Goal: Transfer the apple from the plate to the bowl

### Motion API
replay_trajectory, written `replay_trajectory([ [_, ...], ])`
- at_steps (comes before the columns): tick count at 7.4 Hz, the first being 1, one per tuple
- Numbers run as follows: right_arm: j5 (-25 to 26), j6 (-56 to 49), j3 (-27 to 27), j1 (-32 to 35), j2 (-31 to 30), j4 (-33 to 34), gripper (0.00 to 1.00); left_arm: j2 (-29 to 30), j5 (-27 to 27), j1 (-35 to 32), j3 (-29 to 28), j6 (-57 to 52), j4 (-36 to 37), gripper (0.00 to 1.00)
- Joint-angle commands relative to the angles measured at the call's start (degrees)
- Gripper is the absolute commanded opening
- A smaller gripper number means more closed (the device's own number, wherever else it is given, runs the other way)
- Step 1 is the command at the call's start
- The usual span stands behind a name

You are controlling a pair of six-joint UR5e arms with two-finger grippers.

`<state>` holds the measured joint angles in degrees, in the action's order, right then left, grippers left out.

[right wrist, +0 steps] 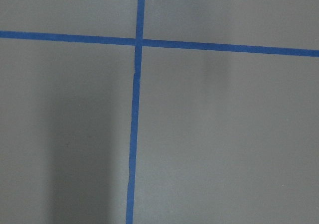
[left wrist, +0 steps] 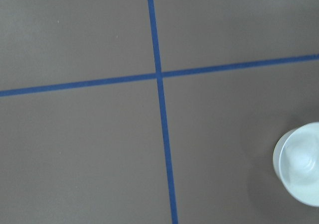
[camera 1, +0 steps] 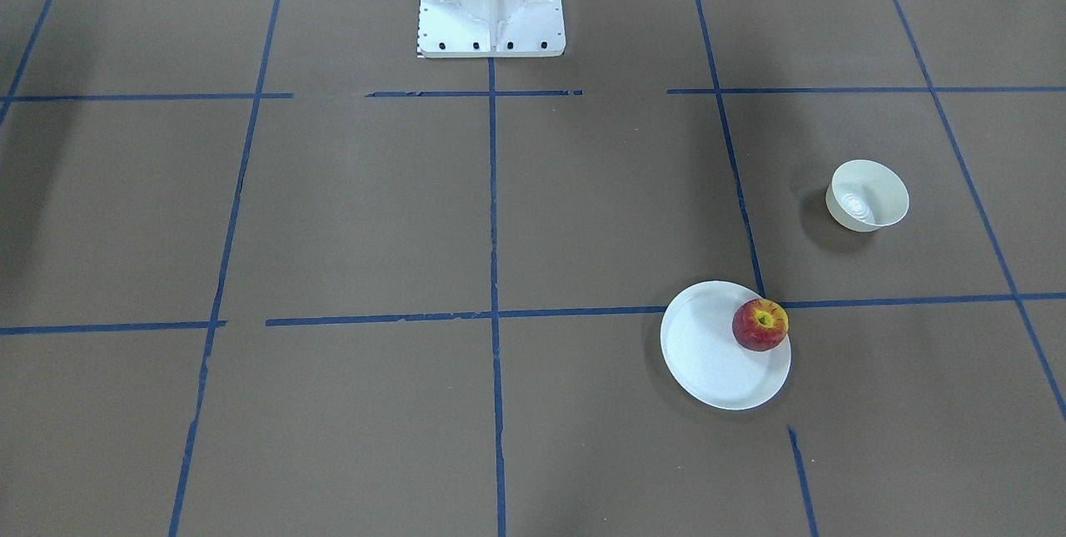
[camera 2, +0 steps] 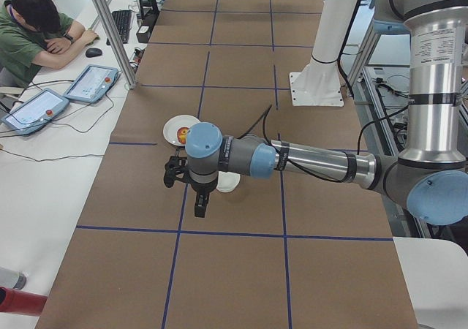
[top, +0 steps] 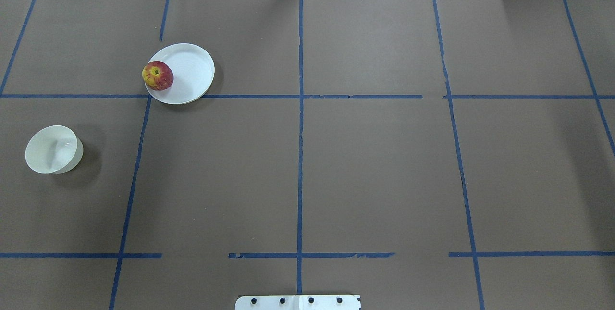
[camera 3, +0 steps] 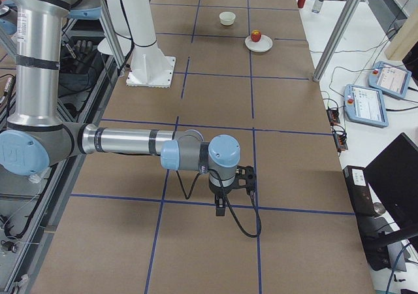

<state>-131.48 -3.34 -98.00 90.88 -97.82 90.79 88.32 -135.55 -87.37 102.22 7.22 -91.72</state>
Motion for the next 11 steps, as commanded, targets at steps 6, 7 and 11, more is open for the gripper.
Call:
replay_trajectory([
  [6, 0.0, 0.0, 0.0, 0.0, 0.0, 0.0, 1.0, 26.5, 5.6, 27.0, -13.8, 42.5, -10.2, 1.0],
  [7, 0.0, 0.0, 0.0, 0.0, 0.0, 0.0, 1.0, 27.3, 9.6, 29.1, -18.1, 47.3, -16.8, 1.0],
  [11, 0.0, 0.0, 0.0, 0.0, 0.0, 0.0, 1.0, 32.3, 17.3, 33.0, -25.8, 51.7, -20.8, 1.0],
])
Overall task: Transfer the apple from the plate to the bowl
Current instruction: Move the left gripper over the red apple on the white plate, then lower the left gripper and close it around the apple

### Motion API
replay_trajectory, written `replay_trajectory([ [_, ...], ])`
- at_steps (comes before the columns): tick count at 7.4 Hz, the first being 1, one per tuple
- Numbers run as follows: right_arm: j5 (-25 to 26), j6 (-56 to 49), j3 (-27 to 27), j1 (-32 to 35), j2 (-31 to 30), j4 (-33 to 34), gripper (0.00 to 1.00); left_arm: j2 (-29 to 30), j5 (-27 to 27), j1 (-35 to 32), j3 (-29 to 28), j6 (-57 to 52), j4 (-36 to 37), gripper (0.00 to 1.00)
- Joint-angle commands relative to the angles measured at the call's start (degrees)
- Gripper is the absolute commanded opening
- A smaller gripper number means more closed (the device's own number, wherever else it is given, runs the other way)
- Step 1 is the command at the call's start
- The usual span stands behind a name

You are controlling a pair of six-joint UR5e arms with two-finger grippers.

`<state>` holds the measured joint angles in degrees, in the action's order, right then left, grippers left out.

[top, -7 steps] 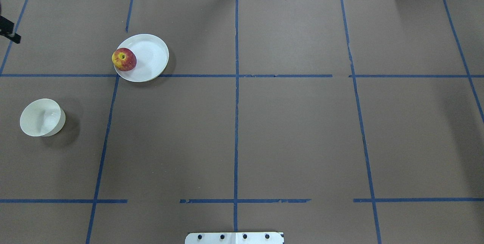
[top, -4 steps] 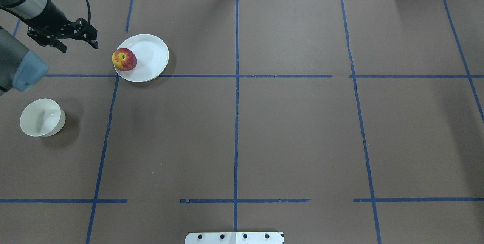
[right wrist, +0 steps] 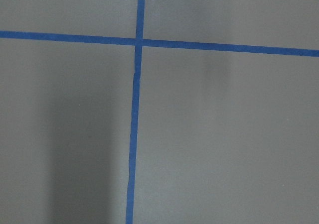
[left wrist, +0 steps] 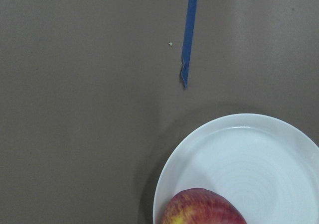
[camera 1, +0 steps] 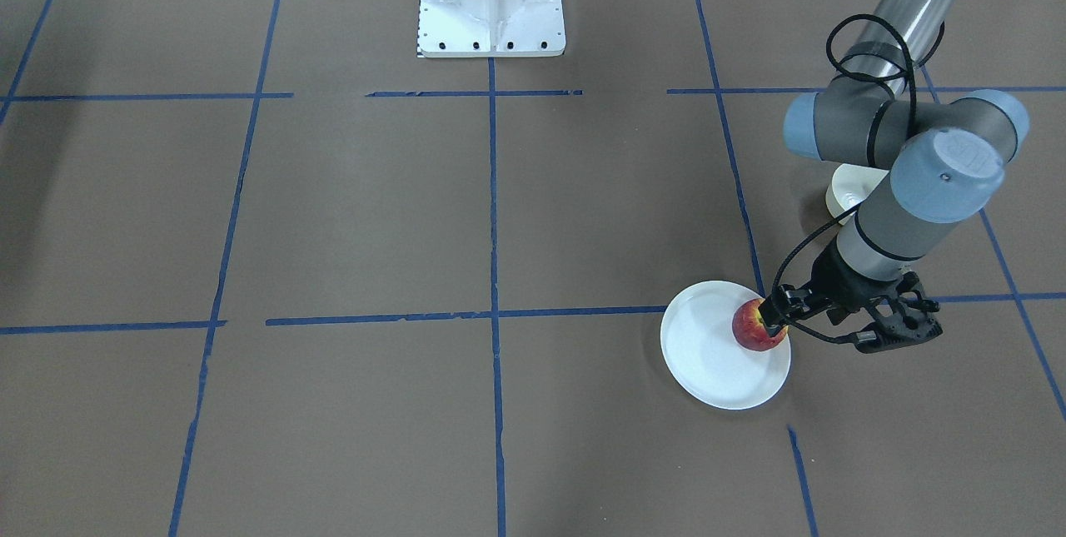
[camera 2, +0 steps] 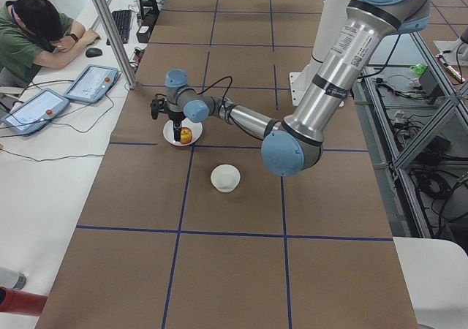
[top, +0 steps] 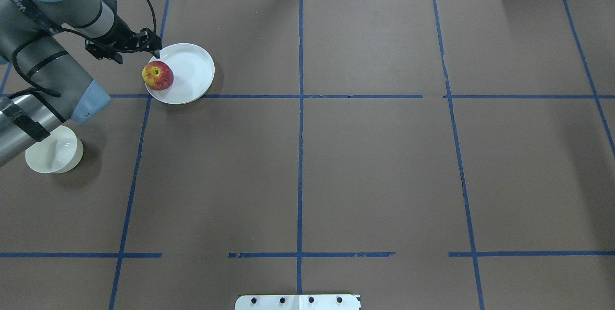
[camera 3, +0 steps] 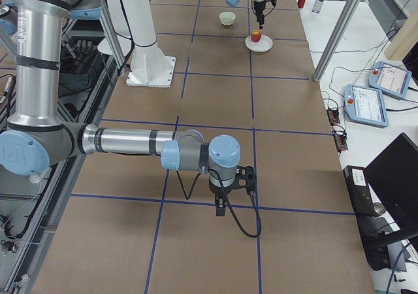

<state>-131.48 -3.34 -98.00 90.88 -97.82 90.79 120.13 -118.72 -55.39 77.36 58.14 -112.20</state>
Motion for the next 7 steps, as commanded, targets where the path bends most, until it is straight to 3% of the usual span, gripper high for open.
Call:
replay_trajectory([
  [1, 0.0, 0.0, 0.0, 0.0, 0.0, 0.0, 1.0, 0.6, 0.5, 2.1, -0.9, 2.2, -0.3, 1.0],
  [5, -0.1, 0.0, 0.0, 0.0, 0.0, 0.0, 1.0, 0.9, 2.5, 4.1, -1.9, 3.1, -0.4, 1.0],
  [7, 0.0, 0.0, 0.0, 0.0, 0.0, 0.0, 1.0, 0.9, 2.5, 4.3, -2.6, 3.1, -0.6, 0.94],
])
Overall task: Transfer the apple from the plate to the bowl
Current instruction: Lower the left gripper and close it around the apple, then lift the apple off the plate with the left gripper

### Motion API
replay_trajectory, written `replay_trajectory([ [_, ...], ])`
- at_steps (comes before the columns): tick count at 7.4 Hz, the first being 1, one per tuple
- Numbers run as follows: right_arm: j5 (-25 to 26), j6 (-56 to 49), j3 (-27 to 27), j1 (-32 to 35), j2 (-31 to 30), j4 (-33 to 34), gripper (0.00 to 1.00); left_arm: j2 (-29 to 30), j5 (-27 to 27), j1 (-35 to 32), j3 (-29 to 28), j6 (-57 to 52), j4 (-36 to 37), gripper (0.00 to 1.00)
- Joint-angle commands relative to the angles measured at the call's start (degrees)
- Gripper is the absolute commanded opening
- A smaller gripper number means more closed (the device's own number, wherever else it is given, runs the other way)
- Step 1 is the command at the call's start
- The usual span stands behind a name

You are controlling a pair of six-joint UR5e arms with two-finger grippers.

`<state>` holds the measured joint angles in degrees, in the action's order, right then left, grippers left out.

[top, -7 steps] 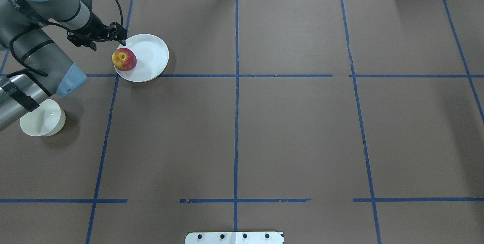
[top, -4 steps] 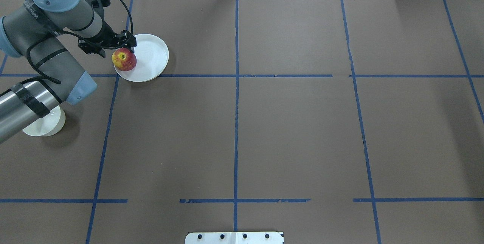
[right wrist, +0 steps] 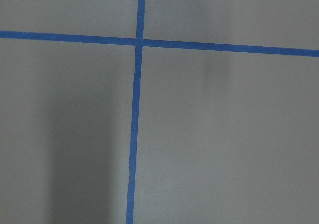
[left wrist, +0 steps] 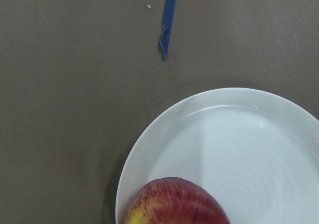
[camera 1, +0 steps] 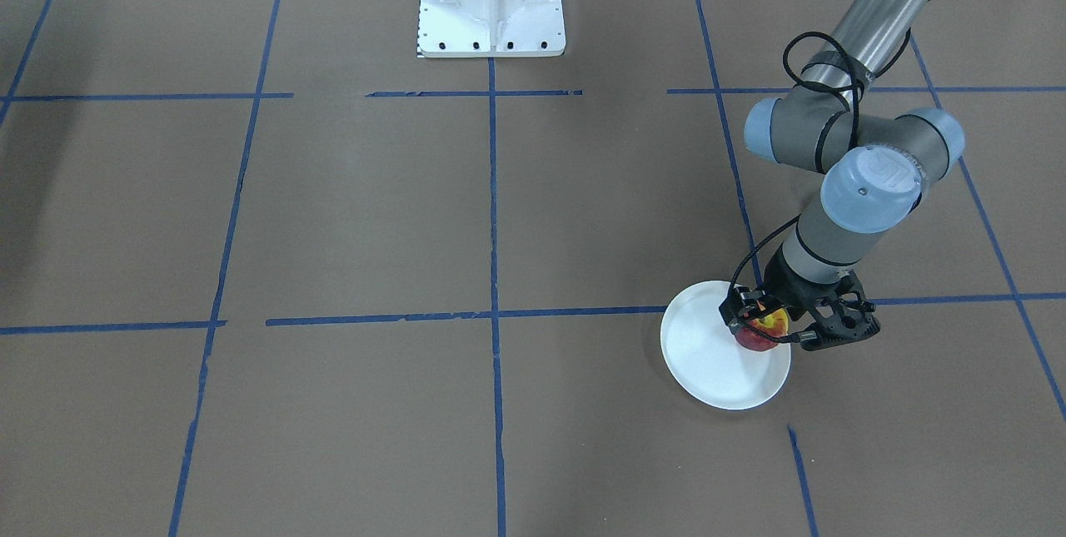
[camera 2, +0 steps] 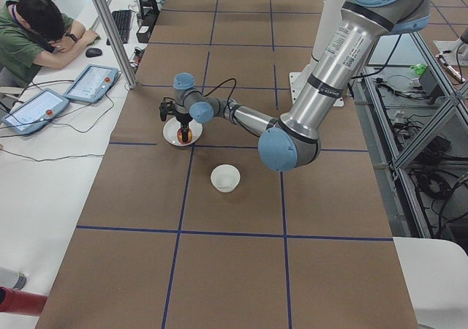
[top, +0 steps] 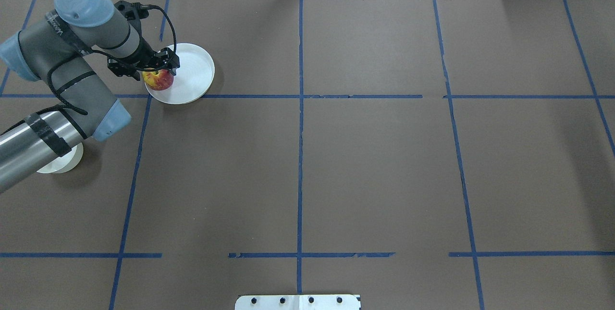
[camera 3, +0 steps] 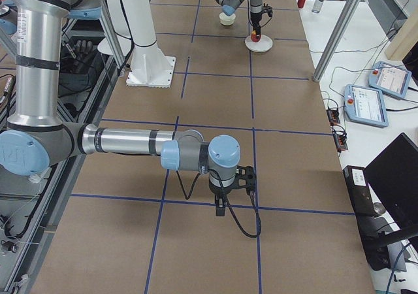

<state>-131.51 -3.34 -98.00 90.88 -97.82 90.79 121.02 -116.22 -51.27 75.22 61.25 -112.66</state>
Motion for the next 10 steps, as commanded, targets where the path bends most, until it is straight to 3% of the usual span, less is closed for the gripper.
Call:
replay_trajectory([
  [1, 0.0, 0.0, 0.0, 0.0, 0.0, 0.0, 1.0, 0.0, 0.0, 0.3, -0.6, 0.0, -0.1, 0.89],
  [2, 0.0, 0.0, 0.0, 0.0, 0.0, 0.0, 1.0, 0.1, -0.1, 0.2, -0.6, -0.2, 0.0, 0.74],
  [3, -0.1, 0.0, 0.0, 0.0, 0.0, 0.0, 1.0, 0.2, -0.1, 0.2, -0.6, -0.2, -0.1, 0.52],
  [4, 0.0, 0.0, 0.0, 0.0, 0.0, 0.0, 1.0, 0.4, -0.2, 0.0, -0.2, -0.3, 0.1, 0.42],
  [6, 0.0, 0.0, 0.0, 0.0, 0.0, 0.0, 1.0, 1.0, -0.9, -2.5, 1.0, -0.4, 0.9, 0.38],
  [7, 0.0, 0.0, 0.0, 0.0, 0.0, 0.0, 1.0, 0.5, -4.6, -5.0, 3.6, -0.9, 1.4, 0.38],
  [8, 0.0, 0.0, 0.0, 0.0, 0.0, 0.0, 1.0, -0.3, -6.9, -7.6, 8.8, -4.4, 7.3, 0.38],
  [10, 0.0, 0.0, 0.0, 0.0, 0.0, 0.0, 1.0, -5.1, -7.0, -11.2, 26.4, -16.0, 25.5, 0.38],
])
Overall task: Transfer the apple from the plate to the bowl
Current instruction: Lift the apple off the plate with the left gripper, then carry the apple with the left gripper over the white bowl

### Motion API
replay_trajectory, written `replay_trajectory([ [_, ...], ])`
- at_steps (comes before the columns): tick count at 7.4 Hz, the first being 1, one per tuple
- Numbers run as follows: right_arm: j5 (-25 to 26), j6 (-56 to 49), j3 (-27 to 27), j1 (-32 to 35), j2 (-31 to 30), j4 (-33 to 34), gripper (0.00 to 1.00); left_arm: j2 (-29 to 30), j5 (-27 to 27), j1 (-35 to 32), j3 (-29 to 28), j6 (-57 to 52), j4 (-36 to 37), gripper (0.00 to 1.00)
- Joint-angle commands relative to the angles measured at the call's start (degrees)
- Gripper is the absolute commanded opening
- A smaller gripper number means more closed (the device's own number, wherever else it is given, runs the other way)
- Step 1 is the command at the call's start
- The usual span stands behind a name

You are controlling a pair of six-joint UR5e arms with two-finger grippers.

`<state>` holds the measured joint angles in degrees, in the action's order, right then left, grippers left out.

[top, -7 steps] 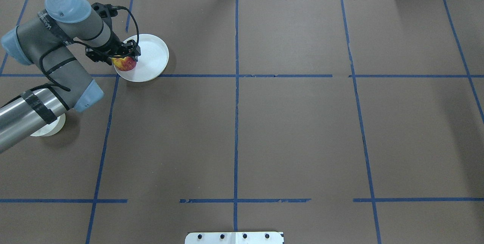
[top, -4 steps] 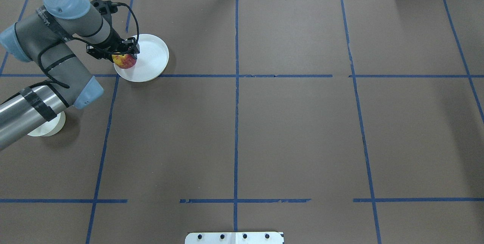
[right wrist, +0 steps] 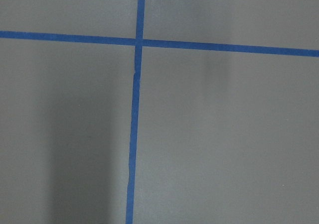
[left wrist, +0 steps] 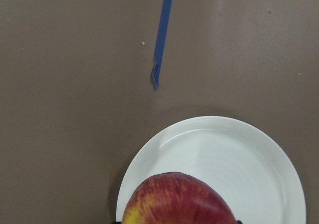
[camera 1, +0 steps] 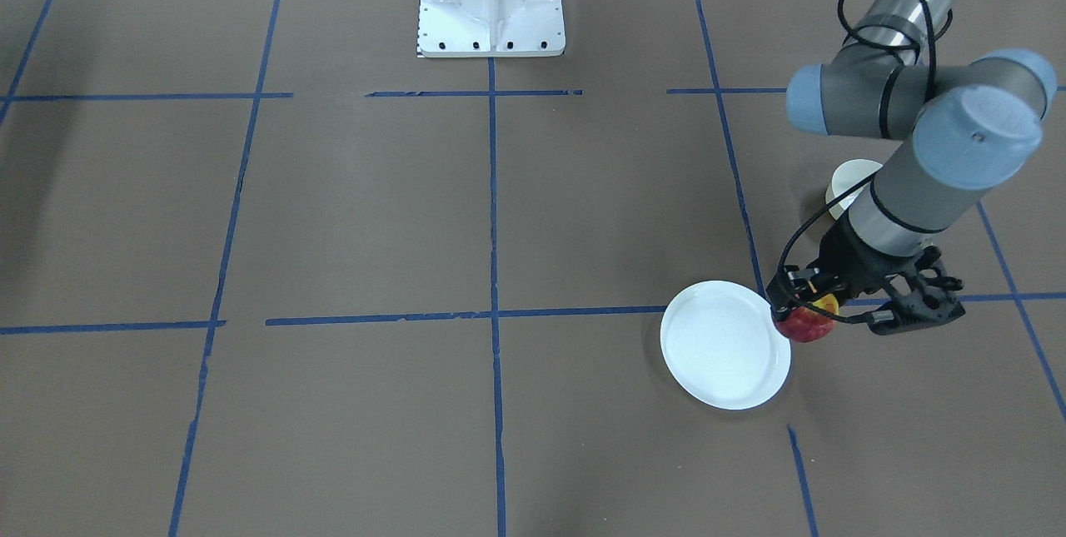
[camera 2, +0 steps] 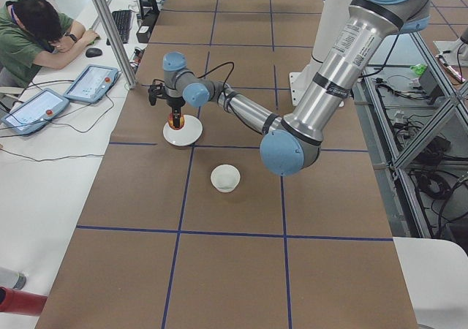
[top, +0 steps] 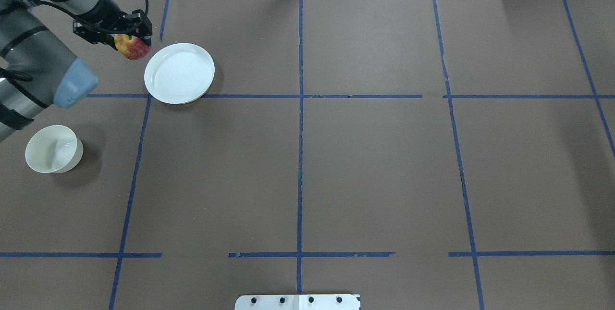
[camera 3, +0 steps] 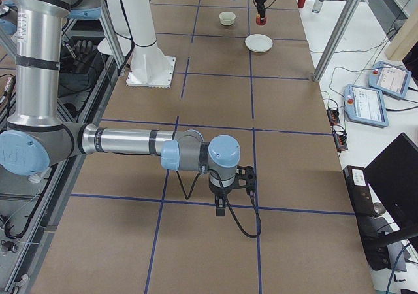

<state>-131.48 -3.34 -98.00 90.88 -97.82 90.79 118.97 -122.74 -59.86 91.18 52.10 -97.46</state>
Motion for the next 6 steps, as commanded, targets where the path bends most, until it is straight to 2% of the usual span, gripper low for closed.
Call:
replay_trajectory([
  [1, 0.0, 0.0, 0.0, 0.0, 0.0, 0.0, 1.0, -9.2, -0.4, -4.5, 17.6, -12.2, 13.1, 0.38],
  [3, 0.0, 0.0, 0.0, 0.0, 0.0, 0.0, 1.0, -22.4, -0.3, -7.4, 24.1, -22.3, 12.1, 0.37],
  [4, 0.0, 0.0, 0.0, 0.0, 0.0, 0.0, 1.0, -29.1, -0.3, -8.0, 24.0, -24.0, 5.6, 0.36],
  [5, 0.0, -0.1, 0.0, 0.0, 0.0, 0.0, 1.0, -35.6, -0.5, -8.0, 23.6, -23.3, -4.3, 0.37],
  [6, 0.0, 0.0, 0.0, 0.0, 0.0, 0.0, 1.0, -38.8, -0.3, -7.9, 21.9, -18.7, -11.0, 0.37],
])
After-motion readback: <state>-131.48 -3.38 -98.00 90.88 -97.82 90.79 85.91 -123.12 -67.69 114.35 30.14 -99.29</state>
